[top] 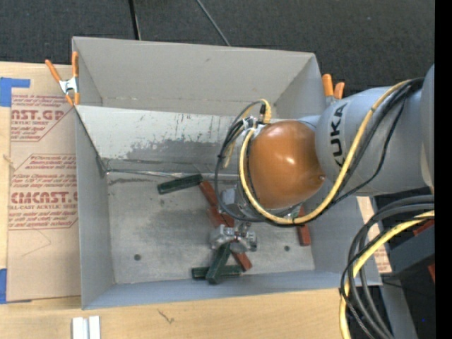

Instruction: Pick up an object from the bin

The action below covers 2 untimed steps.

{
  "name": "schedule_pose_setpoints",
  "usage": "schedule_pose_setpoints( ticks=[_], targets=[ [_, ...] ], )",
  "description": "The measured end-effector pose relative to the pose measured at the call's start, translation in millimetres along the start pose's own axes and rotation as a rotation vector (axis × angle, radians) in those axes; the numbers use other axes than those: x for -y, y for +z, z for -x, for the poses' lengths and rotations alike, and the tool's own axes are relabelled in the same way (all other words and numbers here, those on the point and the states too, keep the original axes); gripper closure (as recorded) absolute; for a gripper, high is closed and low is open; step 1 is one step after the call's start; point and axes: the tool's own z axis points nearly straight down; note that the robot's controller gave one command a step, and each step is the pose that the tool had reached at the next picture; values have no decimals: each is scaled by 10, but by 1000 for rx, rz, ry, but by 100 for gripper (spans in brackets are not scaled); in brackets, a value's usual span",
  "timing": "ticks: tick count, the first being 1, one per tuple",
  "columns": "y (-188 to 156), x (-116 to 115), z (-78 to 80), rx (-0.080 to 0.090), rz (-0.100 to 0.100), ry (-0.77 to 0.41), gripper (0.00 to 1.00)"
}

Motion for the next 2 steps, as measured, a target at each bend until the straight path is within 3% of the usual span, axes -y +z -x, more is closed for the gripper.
schedule_pose_setpoints(
  ticks=[1, 2],
  targets=[
    [0, 0, 0, 0, 0, 0, 100],
    [-1593, -11, -208, 2, -4, -6, 100]
  ],
)
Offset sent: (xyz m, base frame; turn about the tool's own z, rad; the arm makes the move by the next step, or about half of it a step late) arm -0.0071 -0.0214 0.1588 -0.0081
